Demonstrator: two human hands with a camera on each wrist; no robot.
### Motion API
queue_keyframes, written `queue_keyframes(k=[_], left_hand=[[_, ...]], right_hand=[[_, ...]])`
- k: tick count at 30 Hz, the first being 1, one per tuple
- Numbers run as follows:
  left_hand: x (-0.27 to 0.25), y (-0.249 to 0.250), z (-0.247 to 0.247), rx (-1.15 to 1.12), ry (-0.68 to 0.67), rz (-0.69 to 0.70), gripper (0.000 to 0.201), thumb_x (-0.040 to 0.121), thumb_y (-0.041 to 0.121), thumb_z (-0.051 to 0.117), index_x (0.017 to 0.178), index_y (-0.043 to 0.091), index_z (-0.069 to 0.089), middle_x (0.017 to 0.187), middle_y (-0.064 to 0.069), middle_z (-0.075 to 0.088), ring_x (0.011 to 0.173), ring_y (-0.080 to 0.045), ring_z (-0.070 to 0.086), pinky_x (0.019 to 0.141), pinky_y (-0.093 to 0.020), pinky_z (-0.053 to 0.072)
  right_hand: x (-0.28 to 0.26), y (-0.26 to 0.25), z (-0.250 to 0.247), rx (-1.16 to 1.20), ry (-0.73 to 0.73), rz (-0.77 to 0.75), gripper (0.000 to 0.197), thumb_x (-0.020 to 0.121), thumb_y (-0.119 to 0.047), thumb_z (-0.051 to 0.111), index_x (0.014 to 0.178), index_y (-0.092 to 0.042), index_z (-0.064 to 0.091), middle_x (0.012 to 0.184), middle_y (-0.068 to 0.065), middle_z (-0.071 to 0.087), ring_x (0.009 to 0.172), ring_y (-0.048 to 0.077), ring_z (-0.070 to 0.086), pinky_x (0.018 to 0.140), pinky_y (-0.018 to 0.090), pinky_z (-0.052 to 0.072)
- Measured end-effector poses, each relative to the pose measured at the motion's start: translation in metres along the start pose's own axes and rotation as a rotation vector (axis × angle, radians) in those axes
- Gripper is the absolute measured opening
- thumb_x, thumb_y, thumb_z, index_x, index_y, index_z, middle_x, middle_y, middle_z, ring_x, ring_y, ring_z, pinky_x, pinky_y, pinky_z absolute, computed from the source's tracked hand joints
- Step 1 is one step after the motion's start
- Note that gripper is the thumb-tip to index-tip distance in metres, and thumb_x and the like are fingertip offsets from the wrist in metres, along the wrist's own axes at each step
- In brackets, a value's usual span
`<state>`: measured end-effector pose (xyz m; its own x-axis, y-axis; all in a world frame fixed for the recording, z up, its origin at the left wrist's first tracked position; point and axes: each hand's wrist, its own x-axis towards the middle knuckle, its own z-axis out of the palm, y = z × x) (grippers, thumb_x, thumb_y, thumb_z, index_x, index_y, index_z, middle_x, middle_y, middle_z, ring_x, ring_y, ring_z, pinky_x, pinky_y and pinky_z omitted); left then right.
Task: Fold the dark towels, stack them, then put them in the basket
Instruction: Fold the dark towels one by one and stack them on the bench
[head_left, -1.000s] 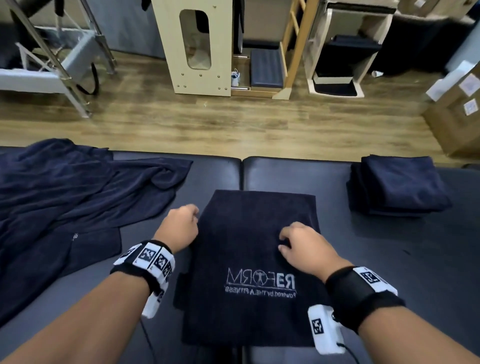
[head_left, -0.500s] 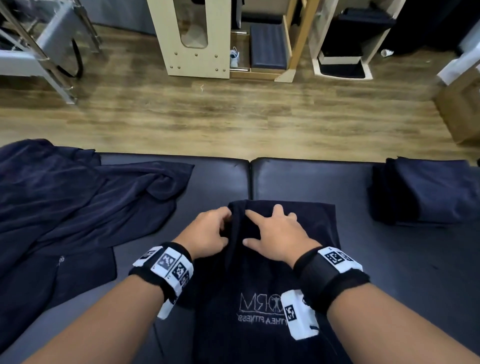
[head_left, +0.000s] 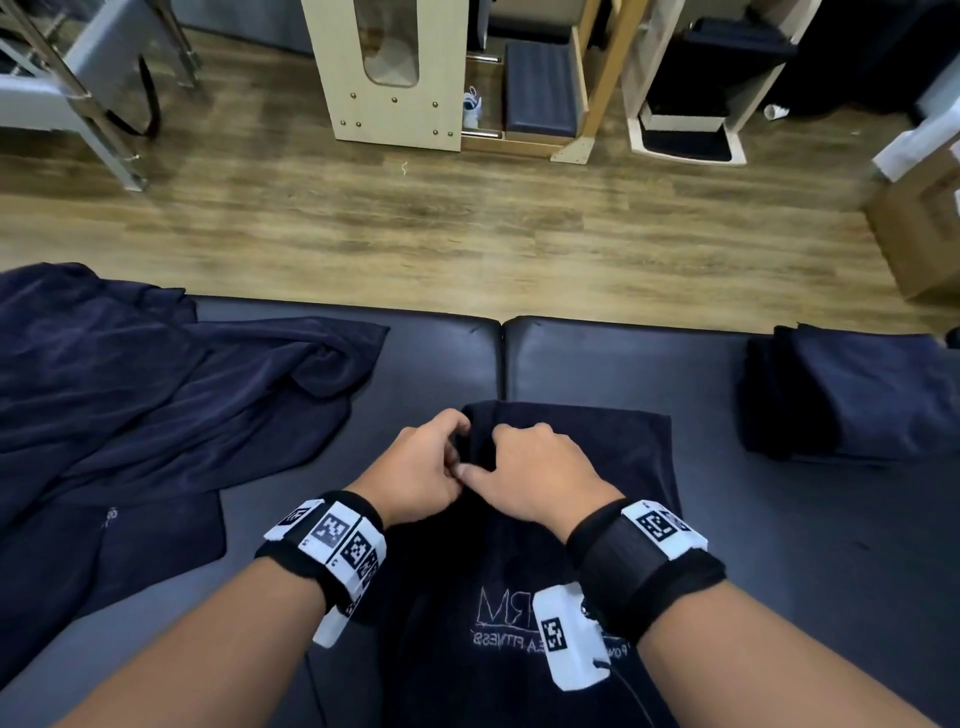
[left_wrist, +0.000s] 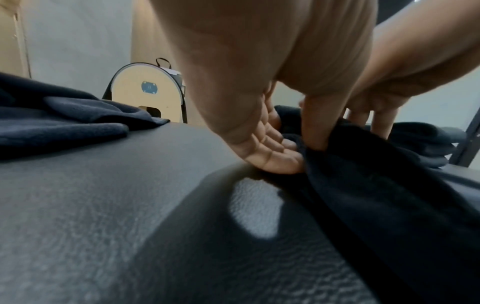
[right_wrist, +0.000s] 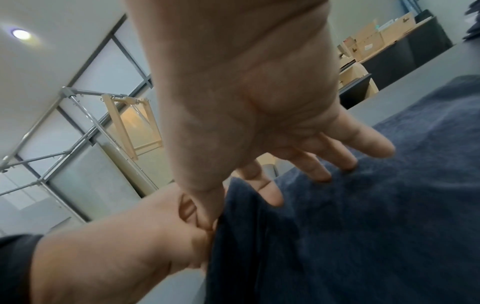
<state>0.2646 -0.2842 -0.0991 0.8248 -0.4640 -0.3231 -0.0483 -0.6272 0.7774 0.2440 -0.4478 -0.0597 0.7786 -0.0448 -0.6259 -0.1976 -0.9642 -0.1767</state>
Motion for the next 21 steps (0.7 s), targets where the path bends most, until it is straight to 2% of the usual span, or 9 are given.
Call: queue_keyframes(k=[3,5,7,9,11,13,15,17,21], left_hand=[[-0.002,-0.007,-0.001,-0.082,0.025,-0.028,0.041,0.072,0.007,0.069,0.100,0.033,0.053,0.071,0.007,0.061,0.058,-0.004,0.052,0.065,-0.024,0.049],[-0.004,-0.015,-0.003,-0.140,0.060,-0.075,0.038,0.070,0.006,0.067,0.093,0.034,0.053,0.069,0.008,0.059,0.056,-0.005,0.051,0.063,-0.029,0.050],[-0.006,-0.022,-0.006,-0.089,0.142,-0.116,0.031,0.071,0.004,0.061,0.086,0.031,0.053,0.070,0.009,0.061,0.060,-0.008,0.053,0.066,-0.033,0.052],[-0.010,-0.025,-0.008,0.012,0.223,-0.102,0.026,0.070,0.004,0.054,0.082,0.028,0.052,0.073,0.008,0.062,0.068,-0.011,0.057,0.070,-0.034,0.053],[-0.015,-0.019,-0.007,0.048,0.208,-0.003,0.027,0.067,0.007,0.053,0.084,0.028,0.050,0.082,0.010,0.057,0.073,-0.013,0.055,0.071,-0.034,0.049],[-0.017,-0.009,-0.004,0.143,0.164,0.099,0.034,0.070,0.015,0.060,0.098,0.028,0.046,0.099,0.010,0.048,0.083,-0.014,0.052,0.074,-0.034,0.046],[-0.011,-0.002,-0.001,0.383,0.173,0.156,0.045,0.070,0.025,0.063,0.111,0.026,0.044,0.109,0.006,0.044,0.096,-0.020,0.051,0.078,-0.038,0.046],[-0.001,0.001,0.002,0.597,0.194,0.144,0.045,0.070,0.028,0.062,0.112,0.022,0.046,0.107,0.002,0.048,0.098,-0.026,0.054,0.075,-0.041,0.045],[0.016,0.003,0.004,0.699,0.289,0.139,0.025,0.066,0.020,0.059,0.090,0.015,0.052,0.081,-0.003,0.059,0.073,-0.033,0.061,0.063,-0.039,0.040]], right_hand=[[-0.005,-0.004,0.004,-0.039,0.028,-0.057,0.034,0.091,-0.041,0.056,0.115,-0.018,0.060,0.125,0.014,0.049,0.125,0.042,0.041,0.097,0.055,0.047],[-0.006,-0.002,0.006,0.001,0.072,-0.077,0.012,0.092,-0.021,0.055,0.098,-0.013,0.061,0.120,0.008,0.047,0.122,0.038,0.041,0.095,0.052,0.047],[-0.005,0.001,0.006,0.128,0.093,-0.067,0.017,0.088,-0.015,0.052,0.071,-0.011,0.048,0.104,0.004,0.046,0.112,0.035,0.048,0.091,0.049,0.051],[-0.002,0.000,0.001,0.281,0.080,-0.058,0.026,0.085,-0.012,0.049,0.061,-0.012,0.039,0.094,0.003,0.045,0.101,0.030,0.049,0.091,0.048,0.051],[-0.002,-0.003,-0.005,0.341,0.029,-0.064,0.032,0.088,-0.009,0.051,0.059,-0.012,0.038,0.086,0.001,0.043,0.094,0.024,0.044,0.100,0.042,0.039],[-0.006,-0.006,-0.011,0.420,-0.009,-0.070,0.039,0.092,-0.011,0.055,0.058,-0.015,0.037,0.083,-0.003,0.042,0.093,0.021,0.041,0.095,0.036,0.028],[-0.009,-0.006,-0.015,0.491,-0.028,-0.074,0.042,0.092,-0.011,0.058,0.057,-0.017,0.036,0.094,0.001,0.050,0.101,0.022,0.044,0.096,0.032,0.026],[-0.011,-0.004,-0.015,0.532,-0.044,-0.075,0.043,0.092,-0.011,0.059,0.057,-0.017,0.034,0.103,0.007,0.051,0.107,0.022,0.044,0.099,0.033,0.028],[-0.003,0.000,-0.005,0.625,-0.074,-0.081,0.040,0.086,-0.027,0.064,0.051,-0.023,0.046,0.111,0.002,0.050,0.113,0.023,0.037,0.098,0.040,0.031]])
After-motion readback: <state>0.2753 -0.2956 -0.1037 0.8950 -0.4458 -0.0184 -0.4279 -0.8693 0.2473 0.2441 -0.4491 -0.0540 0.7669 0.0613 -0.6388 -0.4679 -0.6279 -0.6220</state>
